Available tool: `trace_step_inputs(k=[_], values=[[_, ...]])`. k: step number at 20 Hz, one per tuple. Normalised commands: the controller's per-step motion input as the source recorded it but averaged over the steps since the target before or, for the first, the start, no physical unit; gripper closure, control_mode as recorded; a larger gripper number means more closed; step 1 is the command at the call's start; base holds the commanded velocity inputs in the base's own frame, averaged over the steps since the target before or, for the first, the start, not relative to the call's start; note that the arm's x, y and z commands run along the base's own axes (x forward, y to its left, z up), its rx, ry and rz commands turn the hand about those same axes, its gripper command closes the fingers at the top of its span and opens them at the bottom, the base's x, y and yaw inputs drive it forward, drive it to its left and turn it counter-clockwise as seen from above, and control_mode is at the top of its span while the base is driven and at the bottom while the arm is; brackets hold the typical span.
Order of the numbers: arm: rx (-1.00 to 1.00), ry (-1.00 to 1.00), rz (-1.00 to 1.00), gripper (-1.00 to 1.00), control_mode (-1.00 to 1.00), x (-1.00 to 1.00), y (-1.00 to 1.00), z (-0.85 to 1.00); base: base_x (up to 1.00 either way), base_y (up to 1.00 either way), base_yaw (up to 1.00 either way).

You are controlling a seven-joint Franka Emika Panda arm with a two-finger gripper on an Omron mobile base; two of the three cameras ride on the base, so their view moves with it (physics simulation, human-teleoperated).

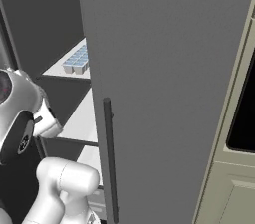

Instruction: Open the freezer door, pick up the ice cube tray from the freezer, and place it on the dining counter.

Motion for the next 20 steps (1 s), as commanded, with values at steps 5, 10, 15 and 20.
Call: trace_step_inputs(k=[5,10,15,20], values=[[0.12,0.02,-0.03,-1.0,-1.0,0.06,0.31,0.39,0.0,0.0,0.0],[0.1,0.07,0.0,-1.0,-1.0,0.32,0.14,0.41,0.0,0.0,0.0],[0.01,0.11,-0.02,-1.0,-1.0,0.45,0.02,0.18,0.0,0.0,0.0],[0.0,0.07,-0.14,-1.0,-1.0,0.92,0.0,0.0,0.0,0.0,0.0]])
